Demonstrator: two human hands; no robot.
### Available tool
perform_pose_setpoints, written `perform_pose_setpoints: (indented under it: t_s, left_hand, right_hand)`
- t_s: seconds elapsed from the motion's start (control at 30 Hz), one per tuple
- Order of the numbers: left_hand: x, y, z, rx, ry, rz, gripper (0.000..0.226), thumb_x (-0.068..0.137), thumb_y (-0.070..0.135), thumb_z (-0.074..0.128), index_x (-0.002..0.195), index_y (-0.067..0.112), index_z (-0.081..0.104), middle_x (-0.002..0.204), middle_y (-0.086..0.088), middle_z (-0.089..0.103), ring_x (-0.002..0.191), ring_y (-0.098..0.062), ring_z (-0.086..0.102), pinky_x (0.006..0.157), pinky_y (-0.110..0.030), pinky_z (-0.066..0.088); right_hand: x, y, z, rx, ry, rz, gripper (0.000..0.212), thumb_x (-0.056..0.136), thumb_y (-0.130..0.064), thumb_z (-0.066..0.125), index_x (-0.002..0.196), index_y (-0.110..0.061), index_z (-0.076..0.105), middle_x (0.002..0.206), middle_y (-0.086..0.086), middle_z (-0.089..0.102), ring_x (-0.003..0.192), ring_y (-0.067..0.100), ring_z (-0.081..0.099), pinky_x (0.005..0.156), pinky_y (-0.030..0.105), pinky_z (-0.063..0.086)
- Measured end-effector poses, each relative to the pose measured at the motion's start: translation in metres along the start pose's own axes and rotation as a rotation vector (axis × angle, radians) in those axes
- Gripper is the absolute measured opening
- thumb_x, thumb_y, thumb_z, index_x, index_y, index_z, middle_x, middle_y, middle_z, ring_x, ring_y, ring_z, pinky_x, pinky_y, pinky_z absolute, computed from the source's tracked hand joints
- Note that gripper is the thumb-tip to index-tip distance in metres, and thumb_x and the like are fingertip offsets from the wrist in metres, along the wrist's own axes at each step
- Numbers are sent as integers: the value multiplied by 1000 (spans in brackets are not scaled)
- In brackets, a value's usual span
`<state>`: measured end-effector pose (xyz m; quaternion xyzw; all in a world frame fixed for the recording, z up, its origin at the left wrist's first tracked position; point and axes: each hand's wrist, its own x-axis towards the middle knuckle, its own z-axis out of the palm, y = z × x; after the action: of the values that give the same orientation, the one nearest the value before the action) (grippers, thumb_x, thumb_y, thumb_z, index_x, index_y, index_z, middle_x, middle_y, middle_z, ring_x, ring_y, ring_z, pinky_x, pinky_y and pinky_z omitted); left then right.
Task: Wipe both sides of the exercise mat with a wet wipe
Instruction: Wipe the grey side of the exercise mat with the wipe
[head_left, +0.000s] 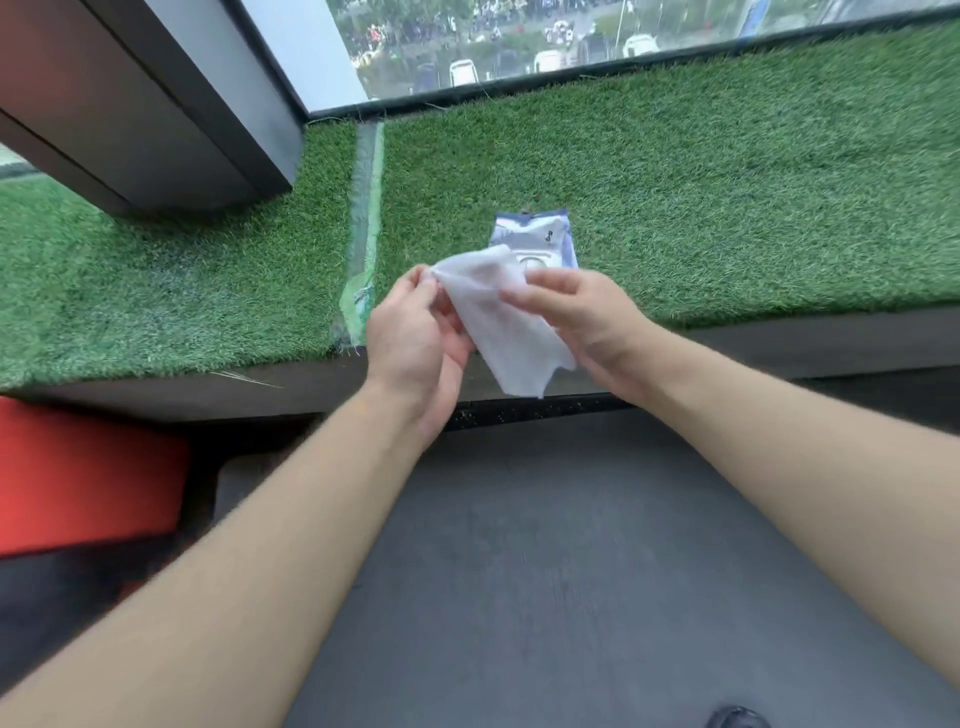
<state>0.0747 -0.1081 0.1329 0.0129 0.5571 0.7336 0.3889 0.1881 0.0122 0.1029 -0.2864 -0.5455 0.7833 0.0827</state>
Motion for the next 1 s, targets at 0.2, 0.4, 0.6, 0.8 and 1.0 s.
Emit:
perform_pose_setpoints:
  t_s: [0.2, 0.4, 0.6, 0.8, 1.0]
  left_hand:
    - [-77, 42, -19, 453, -269, 24, 48, 90, 10, 74, 129, 23, 51, 104, -19, 73, 86, -30, 68, 75, -43, 54]
    - [-146, 69, -39, 522, -326, 44, 17, 96, 4, 61, 104, 9, 75, 99, -2, 76, 91, -6, 68, 77, -18, 52]
    - [-206, 92, -62, 367, -314, -32, 50, 95, 0, 59, 139, 23, 59, 135, -14, 62, 109, -34, 51, 86, -52, 37]
    - [-277, 105, -57, 396, -226, 66, 57, 97, 1, 59, 147, 26, 49, 144, -2, 57, 129, -25, 51, 106, -47, 41]
    - [-321, 121, -78, 507, 6, 226, 64, 94, 8, 61, 152, 25, 41, 153, 10, 47, 145, -10, 37, 121, -47, 29]
  right_hand:
    - [-71, -32, 13, 161, -14, 71, 21, 82, -10, 81, 100, -8, 72, 97, 12, 75, 85, 24, 72, 77, 35, 60]
    - [-142, -55, 21, 167, -236, 322, 43, 82, -11, 81, 123, -9, 69, 118, 16, 74, 104, 28, 71, 82, 41, 63]
    - [-201, -59, 41, 216, -188, 292, 50, 81, -10, 72, 129, 6, 68, 127, 21, 72, 105, 26, 73, 81, 33, 61]
    - [-237, -91, 93, 317, -115, 221, 53, 89, -17, 72, 138, 0, 61, 132, 22, 70, 108, 32, 71, 86, 42, 59]
    - [-257, -108, 146, 8, 109, 53, 87, 95, 6, 69, 156, -46, 38, 107, 7, 80, 94, 20, 75, 80, 34, 62]
